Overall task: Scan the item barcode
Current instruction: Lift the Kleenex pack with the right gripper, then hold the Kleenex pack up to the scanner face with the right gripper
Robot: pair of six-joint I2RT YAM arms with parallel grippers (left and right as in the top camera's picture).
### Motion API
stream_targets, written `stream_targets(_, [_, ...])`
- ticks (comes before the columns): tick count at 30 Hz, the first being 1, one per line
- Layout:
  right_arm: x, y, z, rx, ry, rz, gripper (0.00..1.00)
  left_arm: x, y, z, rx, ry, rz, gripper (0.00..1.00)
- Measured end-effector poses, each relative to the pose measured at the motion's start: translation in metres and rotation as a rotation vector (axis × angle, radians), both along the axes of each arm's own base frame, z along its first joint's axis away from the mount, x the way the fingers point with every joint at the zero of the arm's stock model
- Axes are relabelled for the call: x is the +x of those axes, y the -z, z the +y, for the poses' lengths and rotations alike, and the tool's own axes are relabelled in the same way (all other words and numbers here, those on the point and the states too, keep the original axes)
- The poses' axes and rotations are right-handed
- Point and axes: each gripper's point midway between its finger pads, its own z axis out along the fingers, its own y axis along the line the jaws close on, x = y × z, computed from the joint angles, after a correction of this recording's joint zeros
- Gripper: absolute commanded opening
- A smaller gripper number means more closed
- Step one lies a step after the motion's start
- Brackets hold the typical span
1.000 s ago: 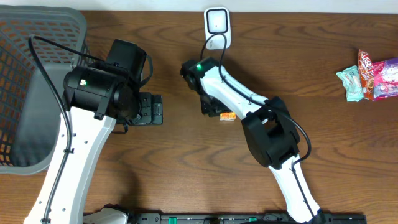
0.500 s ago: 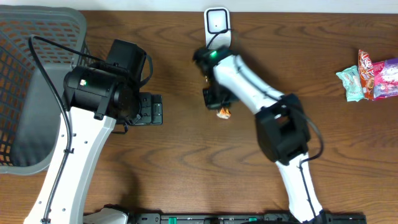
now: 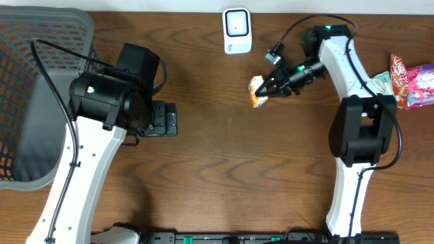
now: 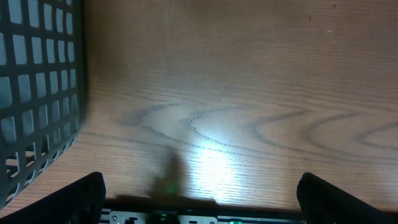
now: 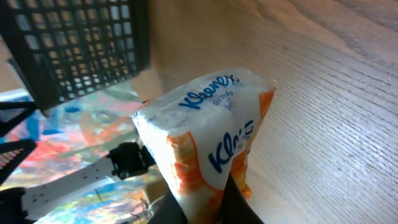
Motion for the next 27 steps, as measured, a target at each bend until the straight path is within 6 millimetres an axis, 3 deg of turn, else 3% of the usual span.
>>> stream_targets(3, [0.008,-0.001,0.002,0.029,0.017,-0.028,0.01,0.000,0.000,0.000,0.000,0.000,0.000,0.98])
stream_targets(6, [0.030,0.002,0.008,0.040,0.064,-0.091,0.01,0.000,0.000,0.000,0.000,0.000,0.000,0.98])
stream_targets(12, [0.113,-0.005,0.024,0.041,0.270,-0.249,0.01,0.000,0.000,0.000,0.000,0.000,0.001,0.98])
stream_targets(18, [0.187,-0.047,0.051,0.103,0.533,-0.383,0.01,0.000,0.000,0.000,0.000,0.000,0.000,0.98])
stream_targets(27, [0.226,-0.050,0.052,0.019,0.873,-0.349,0.01,0.000,0.000,0.000,0.000,0.000,0.000,0.98])
